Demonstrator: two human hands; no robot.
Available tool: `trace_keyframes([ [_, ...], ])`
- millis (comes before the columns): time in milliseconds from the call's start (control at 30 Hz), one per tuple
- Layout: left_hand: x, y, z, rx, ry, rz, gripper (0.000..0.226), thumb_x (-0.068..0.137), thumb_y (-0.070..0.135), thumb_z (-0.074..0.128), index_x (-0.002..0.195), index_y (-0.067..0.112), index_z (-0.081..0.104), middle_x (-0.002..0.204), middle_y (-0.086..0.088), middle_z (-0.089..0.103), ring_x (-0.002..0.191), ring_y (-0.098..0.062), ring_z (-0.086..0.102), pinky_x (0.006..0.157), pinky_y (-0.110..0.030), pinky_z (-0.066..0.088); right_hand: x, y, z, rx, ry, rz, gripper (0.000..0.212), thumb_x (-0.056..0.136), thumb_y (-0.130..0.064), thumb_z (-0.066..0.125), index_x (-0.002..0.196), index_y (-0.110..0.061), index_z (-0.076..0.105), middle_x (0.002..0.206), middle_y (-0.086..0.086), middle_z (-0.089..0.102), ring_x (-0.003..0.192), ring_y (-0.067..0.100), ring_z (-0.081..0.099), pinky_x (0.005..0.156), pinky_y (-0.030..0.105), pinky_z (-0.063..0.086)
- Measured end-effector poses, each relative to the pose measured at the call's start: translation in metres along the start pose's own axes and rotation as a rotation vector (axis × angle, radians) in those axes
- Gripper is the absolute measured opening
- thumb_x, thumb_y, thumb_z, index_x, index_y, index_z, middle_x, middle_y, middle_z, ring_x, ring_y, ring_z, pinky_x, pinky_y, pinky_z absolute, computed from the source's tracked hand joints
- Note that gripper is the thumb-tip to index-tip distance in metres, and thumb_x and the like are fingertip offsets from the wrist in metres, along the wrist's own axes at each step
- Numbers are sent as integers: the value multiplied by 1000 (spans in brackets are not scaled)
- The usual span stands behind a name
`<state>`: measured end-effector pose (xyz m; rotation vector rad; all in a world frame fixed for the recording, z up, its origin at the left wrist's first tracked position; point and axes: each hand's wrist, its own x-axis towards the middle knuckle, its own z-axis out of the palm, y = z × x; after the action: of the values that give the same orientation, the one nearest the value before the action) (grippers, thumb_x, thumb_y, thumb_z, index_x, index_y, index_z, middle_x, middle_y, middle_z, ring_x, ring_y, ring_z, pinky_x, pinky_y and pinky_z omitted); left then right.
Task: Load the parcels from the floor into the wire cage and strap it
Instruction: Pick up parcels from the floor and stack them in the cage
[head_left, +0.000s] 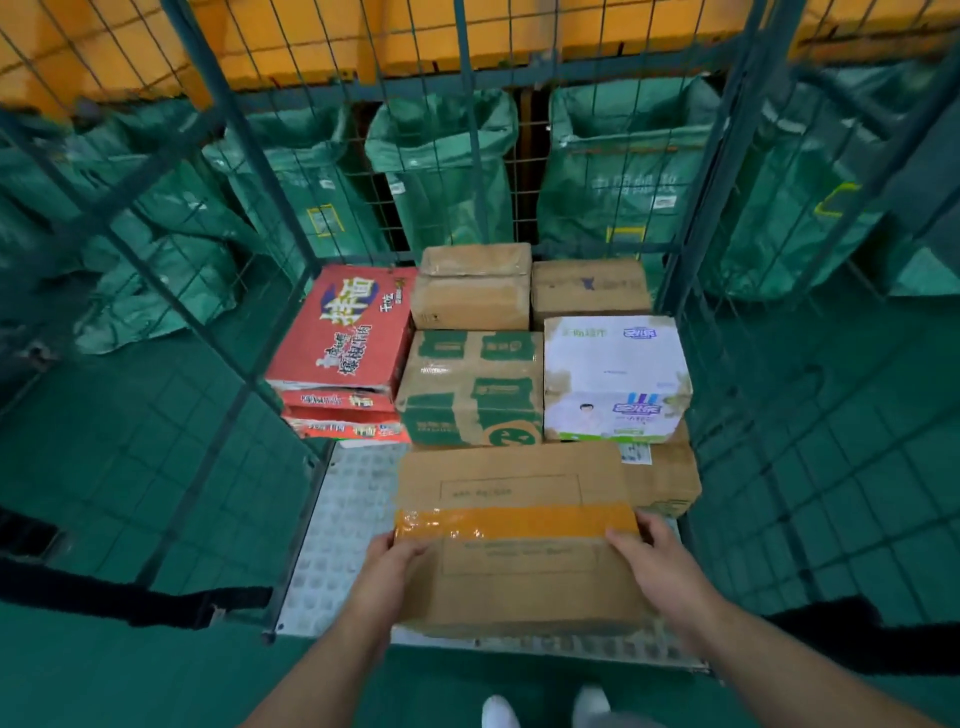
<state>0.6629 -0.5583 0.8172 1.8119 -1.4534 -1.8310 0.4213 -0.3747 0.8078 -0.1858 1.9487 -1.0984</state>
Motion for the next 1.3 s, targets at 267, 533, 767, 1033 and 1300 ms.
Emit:
trace_keyframes([
  [267,46,36,25,12,86,-54,24,98,27,60,120,19,56,111,-13,66,96,-32,64,69,-35,50,83,-38,-5,-35,-62,11,49,100,-40,60,144,-23,50,108,-10,62,99,14,60,84,35,50],
  [533,68,53,10,25,200,-114,30,99,30,61,124,16,53,113,-11,62,99,-32,62,71,-38,52,131,-63,30,-87,-192,7,37,99,-35,62,133,-23,52,103,-10,61,90,9,58,66,25,44],
  [767,96,53,-33,41,277,-156,31,97,34,61,125,20,54,115,-7,61,103,-28,59,91,-46,50,144,-82,77,-180,-298,27,19,100,-37,62,117,-36,54,100,-16,60,89,5,59,68,24,47],
  [1033,160,36,-140,67,252,-258,34,93,47,61,117,22,58,114,-9,61,103,-29,60,89,-45,50,148,-91,202,-252,-377,124,32,95,-47,65,124,-32,62,113,-10,69,101,12,65,77,29,52],
  [1300,245,37,-268,119,143,-271,20,99,35,57,115,23,60,111,-4,65,97,-23,60,74,-35,46,147,-120,343,-141,-256,250,30,99,-39,63,125,-26,55,111,-3,68,100,18,66,78,33,54],
])
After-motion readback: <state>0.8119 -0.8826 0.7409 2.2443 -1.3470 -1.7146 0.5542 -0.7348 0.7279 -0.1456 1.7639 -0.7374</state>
